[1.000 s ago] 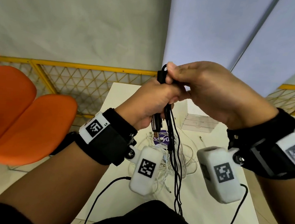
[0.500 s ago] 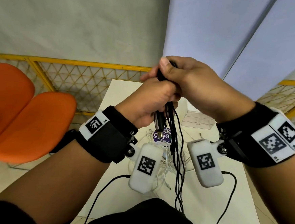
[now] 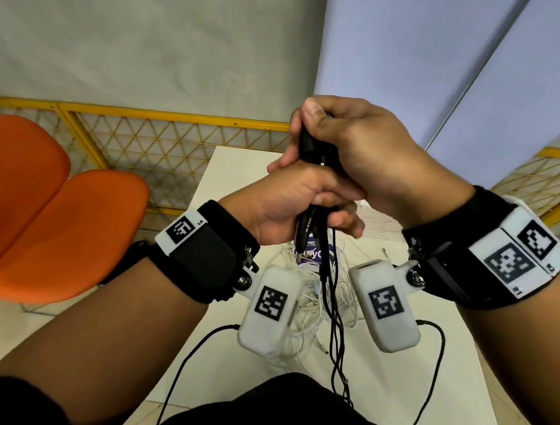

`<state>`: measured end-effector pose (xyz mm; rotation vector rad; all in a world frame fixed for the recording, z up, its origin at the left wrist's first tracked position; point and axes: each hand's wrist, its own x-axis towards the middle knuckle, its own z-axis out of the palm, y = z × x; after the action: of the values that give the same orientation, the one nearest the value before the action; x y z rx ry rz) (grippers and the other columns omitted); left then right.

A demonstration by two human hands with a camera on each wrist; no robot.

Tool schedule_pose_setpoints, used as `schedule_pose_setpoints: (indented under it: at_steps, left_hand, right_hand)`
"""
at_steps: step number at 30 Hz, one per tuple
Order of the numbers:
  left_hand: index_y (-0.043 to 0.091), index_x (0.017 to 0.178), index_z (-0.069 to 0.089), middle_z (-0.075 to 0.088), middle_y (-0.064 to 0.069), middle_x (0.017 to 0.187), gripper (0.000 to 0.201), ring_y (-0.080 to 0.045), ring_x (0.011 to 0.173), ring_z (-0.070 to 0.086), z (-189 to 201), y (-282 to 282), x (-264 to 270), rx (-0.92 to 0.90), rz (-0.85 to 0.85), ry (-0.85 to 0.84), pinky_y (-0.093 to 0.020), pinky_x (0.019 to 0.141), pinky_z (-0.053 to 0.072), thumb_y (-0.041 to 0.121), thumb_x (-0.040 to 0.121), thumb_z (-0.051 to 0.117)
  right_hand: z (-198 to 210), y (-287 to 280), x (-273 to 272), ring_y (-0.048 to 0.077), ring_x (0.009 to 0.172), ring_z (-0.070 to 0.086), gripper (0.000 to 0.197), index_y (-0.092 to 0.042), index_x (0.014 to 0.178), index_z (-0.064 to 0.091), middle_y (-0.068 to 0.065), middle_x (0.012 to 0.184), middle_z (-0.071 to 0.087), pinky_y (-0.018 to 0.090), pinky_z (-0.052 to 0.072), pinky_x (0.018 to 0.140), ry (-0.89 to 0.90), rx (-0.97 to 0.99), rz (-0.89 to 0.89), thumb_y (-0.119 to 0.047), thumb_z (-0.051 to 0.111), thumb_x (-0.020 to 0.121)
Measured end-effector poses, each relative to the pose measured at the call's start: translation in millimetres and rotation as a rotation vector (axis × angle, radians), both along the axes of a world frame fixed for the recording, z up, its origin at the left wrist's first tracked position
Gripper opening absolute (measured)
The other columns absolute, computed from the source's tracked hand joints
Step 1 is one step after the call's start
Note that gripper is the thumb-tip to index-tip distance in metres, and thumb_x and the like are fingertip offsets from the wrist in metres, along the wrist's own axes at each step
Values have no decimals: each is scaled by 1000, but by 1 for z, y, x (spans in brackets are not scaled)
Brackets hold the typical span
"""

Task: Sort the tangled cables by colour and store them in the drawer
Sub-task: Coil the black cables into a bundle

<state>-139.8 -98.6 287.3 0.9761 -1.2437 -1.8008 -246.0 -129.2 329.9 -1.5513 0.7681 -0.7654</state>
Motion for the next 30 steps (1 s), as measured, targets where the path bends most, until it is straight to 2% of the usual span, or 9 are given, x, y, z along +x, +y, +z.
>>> schedule_pose_setpoints:
  at_steps: [4,7,11,16,20,23,25,28,30]
  left_hand:
    - [19,39,35,25,2,36,58,-16,35,33,-1,3,-4,55,-40,-36,-44,71,58,2,94,43]
    - [19,45,34,24,3,38,51,-12,34,23,-6,4,-8,50,-11,-121,-37,59,53,3,93,45]
    - [18,48,37,25,4,41,45,-11,34,21,-11,7,-12,22,-13,-224,-36,57,48,-2,89,42]
    - [18,47,32,24,2,38,44,-13,34,23,-7,8,-9,19,-25,-194,-38,64,52,7,86,49]
    - [16,50,31,23,2,37,55,-14,32,26,-12,5,6,42,53,-18,-39,69,51,22,102,48]
    - [14,56,37,24,4,37,53,-15,35,30,-15,0,18,43,182,60,-32,58,42,36,104,44]
    - [9,64,50,25,2,37,49,-18,42,36,-17,-1,24,40,274,34,-27,52,40,37,104,46]
    - [5,78,67,29,1,38,45,-20,51,44,-21,-3,31,7,346,-44,-25,57,45,38,103,48]
    - [5,89,71,30,2,39,43,-18,50,45,-24,-5,35,15,356,-59,-25,56,46,39,102,49]
  right_hand:
    - [2,1,0,33,69,64,28,-6,78,54,12,59,54,36,54,68,-61,103,-10,-20,50,102]
    - [4,3,7,21,49,37,45,-14,56,41,4,45,35,28,39,52,-50,149,-89,-25,63,94]
    - [2,7,13,16,43,15,58,-22,49,27,-4,43,19,27,19,45,-69,181,-161,-23,61,97]
    - [3,5,12,20,47,27,53,-17,53,35,2,46,30,28,29,48,-14,110,-136,-34,56,99]
    - [-5,-10,-8,20,72,57,45,-14,93,60,10,82,63,36,41,74,37,70,-112,-56,47,96]
    - [-45,-12,-22,27,87,58,59,-20,95,62,21,99,63,46,38,81,37,233,-44,-75,42,84]
    - [-74,2,-24,31,88,61,59,-28,94,67,21,108,63,46,40,81,39,330,82,-73,29,91]
    - [-95,23,-22,39,84,65,52,-23,113,60,12,98,62,54,49,87,-30,461,167,-60,25,99]
    - [-100,28,-23,31,66,58,55,-8,105,60,11,71,57,49,49,80,-15,490,199,-56,34,98]
